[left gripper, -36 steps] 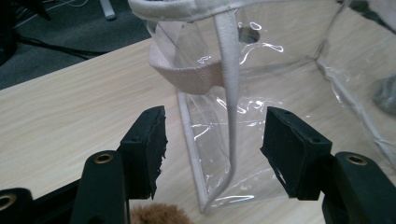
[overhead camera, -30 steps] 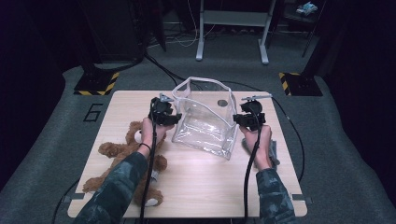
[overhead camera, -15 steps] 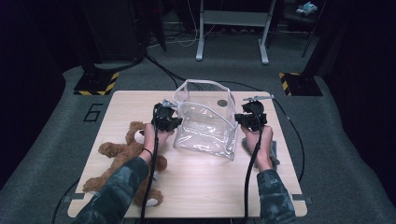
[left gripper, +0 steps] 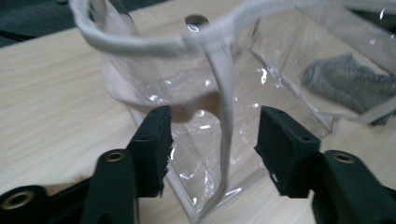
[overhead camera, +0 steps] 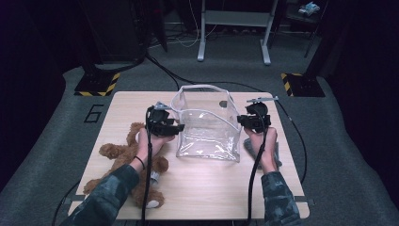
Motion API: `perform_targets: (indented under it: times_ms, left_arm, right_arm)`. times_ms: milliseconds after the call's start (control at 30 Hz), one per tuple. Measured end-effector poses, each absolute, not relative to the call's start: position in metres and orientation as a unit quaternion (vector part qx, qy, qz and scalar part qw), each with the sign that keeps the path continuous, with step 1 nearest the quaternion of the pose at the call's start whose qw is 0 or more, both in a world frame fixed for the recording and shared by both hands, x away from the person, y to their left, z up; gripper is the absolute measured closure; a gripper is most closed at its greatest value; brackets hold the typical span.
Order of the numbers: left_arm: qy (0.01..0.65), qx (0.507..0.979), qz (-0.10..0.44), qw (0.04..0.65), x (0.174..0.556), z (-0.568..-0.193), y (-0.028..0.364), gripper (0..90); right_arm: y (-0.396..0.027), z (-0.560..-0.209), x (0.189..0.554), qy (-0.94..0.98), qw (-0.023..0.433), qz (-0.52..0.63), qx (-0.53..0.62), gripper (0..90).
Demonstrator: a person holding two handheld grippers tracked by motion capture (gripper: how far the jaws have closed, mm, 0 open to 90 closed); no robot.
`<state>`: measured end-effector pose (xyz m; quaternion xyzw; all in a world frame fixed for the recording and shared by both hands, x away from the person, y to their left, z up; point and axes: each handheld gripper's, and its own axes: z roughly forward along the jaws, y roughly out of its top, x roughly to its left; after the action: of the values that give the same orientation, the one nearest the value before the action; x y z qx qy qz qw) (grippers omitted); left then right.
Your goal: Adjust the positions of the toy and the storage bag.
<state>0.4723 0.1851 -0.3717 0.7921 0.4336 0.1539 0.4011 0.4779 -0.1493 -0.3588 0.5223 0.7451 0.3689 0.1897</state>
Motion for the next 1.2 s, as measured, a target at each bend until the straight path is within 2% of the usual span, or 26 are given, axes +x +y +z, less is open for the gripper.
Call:
perform_targets:
  times_ms: [133, 367, 500, 600, 633, 733, 767, 833, 933, 1200]
  left_arm:
    - [0.457, 0.768, 0.165, 0.417, 0.481, -0.362, 0.191, 35.2]
    - [0.483, 0.734, 0.178, 0.443, 0.508, -0.342, 0.203, 33.3]
    - [0.502, 0.731, 0.178, 0.427, 0.529, -0.339, 0.198, 33.4]
    - [0.514, 0.742, 0.177, 0.392, 0.543, -0.346, 0.192, 34.3]
    - [0.520, 0.746, 0.180, 0.375, 0.546, -0.350, 0.190, 42.4]
    - [0.524, 0.759, 0.161, 0.352, 0.555, -0.361, 0.186, 57.8]
    - [0.523, 0.763, 0.154, 0.348, 0.557, -0.364, 0.186, 64.0]
    - [0.517, 0.767, 0.154, 0.348, 0.555, -0.369, 0.186, 73.6]
    - [0.509, 0.772, 0.156, 0.347, 0.552, -0.368, 0.187, 79.0]
    - [0.499, 0.784, 0.152, 0.335, 0.534, -0.356, 0.202, 81.3]
  right_arm:
    - [-0.148, -0.358, 0.480, 0.740, 0.189, 0.374, 0.527, 73.9]
    - [-0.146, -0.352, 0.484, 0.737, 0.197, 0.372, 0.528, 67.3]
    - [-0.144, -0.350, 0.488, 0.736, 0.206, 0.373, 0.526, 67.3]
    - [-0.141, -0.349, 0.492, 0.736, 0.204, 0.375, 0.526, 67.9]
    - [-0.139, -0.350, 0.494, 0.734, 0.206, 0.379, 0.525, 68.8]
    - [-0.136, -0.349, 0.497, 0.733, 0.205, 0.381, 0.525, 73.9]
    - [-0.133, -0.350, 0.501, 0.739, 0.198, 0.378, 0.522, 82.2]
    - [-0.127, -0.351, 0.503, 0.738, 0.198, 0.370, 0.527, 84.6]
    - [-0.124, -0.349, 0.501, 0.739, 0.210, 0.359, 0.530, 86.7]
    - [-0.136, -0.350, 0.495, 0.732, 0.230, 0.337, 0.546, 88.2]
